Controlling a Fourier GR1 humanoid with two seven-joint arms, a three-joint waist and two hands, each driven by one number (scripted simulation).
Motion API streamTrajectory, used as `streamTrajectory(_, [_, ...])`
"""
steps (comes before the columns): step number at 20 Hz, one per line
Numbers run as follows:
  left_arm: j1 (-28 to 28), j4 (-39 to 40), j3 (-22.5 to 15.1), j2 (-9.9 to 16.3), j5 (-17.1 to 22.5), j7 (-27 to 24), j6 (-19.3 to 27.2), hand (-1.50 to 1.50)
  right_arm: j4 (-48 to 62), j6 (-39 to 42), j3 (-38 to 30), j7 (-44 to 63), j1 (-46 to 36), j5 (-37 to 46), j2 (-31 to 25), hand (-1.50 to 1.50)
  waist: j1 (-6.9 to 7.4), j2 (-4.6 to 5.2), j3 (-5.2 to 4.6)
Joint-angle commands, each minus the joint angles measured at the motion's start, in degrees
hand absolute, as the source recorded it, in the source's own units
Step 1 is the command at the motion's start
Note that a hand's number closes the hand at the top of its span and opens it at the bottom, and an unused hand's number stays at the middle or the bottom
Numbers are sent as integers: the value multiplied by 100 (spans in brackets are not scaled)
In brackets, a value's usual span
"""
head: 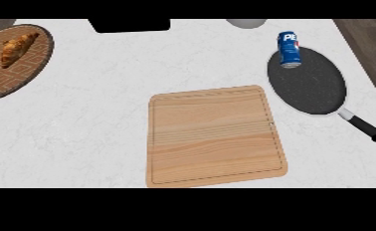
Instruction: Pick the can from the cutting board and place it in the pan
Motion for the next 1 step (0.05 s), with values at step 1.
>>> streamTrajectory(1, [-1466, -660, 901, -542, -181, -631, 157, 0, 67, -150, -46, -187, -6, 166, -191, -150, -10, -9, -9])
